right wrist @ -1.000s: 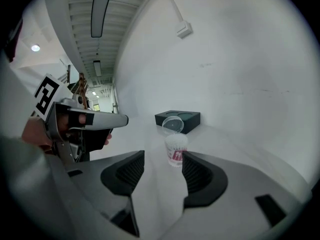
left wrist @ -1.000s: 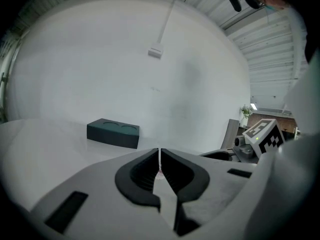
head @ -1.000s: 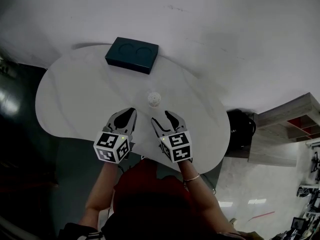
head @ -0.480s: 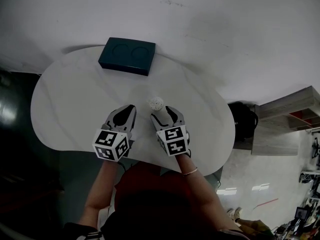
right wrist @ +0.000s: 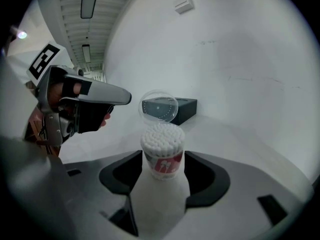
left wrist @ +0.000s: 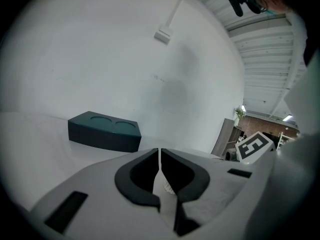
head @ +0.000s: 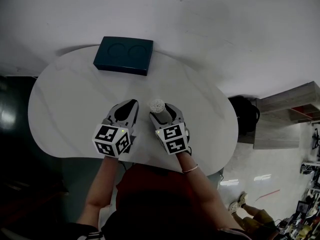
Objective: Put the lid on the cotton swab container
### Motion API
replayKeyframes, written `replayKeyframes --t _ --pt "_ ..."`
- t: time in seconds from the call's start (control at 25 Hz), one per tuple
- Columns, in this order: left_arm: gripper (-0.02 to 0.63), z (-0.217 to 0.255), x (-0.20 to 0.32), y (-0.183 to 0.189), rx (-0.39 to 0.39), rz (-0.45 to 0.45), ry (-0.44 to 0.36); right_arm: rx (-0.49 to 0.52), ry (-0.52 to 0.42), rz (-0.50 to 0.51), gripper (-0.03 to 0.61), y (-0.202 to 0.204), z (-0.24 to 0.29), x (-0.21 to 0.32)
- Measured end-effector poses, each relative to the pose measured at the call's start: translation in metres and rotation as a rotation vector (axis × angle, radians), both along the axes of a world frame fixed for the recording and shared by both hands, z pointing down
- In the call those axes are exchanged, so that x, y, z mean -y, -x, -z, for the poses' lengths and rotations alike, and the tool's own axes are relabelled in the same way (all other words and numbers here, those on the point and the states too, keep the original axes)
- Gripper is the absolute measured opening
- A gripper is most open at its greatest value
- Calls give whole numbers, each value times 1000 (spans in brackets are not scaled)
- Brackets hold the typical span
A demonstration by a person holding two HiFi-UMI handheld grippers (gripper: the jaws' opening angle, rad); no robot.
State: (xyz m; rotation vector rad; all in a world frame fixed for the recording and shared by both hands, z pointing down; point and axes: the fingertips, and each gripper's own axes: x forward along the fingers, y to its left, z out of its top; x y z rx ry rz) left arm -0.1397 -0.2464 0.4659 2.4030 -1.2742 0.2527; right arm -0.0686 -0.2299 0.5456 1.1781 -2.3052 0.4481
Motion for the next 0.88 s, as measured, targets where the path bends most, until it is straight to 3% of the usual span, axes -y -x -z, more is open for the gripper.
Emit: replayKeyframes --t 0.44,0.88 --pt "34 14 16 -26 -2 -100 -5 -8 -13 33 255 5 -2 5" --pt "34 14 7 -53 58 -207 17 -25 -24 94 255 7 0 2"
